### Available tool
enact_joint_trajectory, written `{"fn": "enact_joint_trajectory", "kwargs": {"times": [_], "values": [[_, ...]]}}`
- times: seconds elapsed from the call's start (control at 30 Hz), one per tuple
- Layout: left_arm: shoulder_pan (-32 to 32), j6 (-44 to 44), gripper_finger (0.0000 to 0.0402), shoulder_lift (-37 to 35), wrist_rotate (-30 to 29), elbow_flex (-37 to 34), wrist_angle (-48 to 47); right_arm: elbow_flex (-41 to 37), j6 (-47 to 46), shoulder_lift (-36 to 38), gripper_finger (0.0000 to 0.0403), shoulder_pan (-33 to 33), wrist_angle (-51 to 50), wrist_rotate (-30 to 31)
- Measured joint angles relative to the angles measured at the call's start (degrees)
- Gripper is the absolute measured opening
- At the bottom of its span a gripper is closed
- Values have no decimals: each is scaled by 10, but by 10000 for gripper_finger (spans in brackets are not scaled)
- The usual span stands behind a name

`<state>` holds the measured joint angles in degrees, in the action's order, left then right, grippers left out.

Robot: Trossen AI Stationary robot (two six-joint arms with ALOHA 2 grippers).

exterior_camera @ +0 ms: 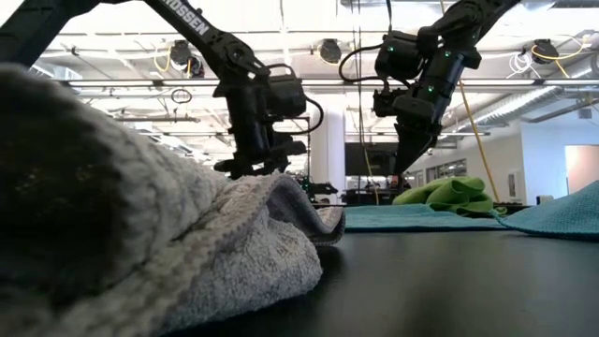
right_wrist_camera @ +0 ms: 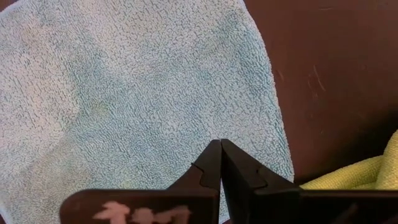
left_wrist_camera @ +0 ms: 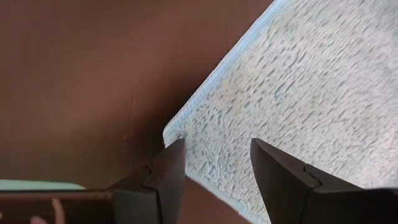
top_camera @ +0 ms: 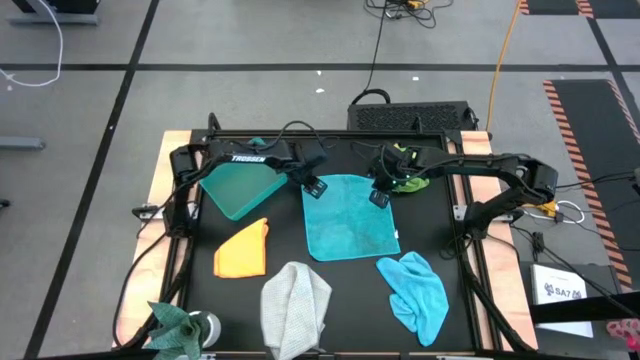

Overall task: Fold microfiber towels
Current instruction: Fold the top blue microfiber towel

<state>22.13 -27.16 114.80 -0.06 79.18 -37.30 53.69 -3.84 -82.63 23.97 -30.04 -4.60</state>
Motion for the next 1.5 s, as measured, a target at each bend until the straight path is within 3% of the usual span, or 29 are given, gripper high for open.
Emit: {"fn": "enact_joint_trajectory", "kwargs": {"times": [0.27,0.53,1.5], "values": [[2,17,184,0,-15,4,1,0,0,0,0,0,0,0],[2,93,184,0,-30,11,-6,0,0,0,0,0,0,0],[8,101,184,29,-1,12,-31,0,-15,0,0,0,15,0]]}}
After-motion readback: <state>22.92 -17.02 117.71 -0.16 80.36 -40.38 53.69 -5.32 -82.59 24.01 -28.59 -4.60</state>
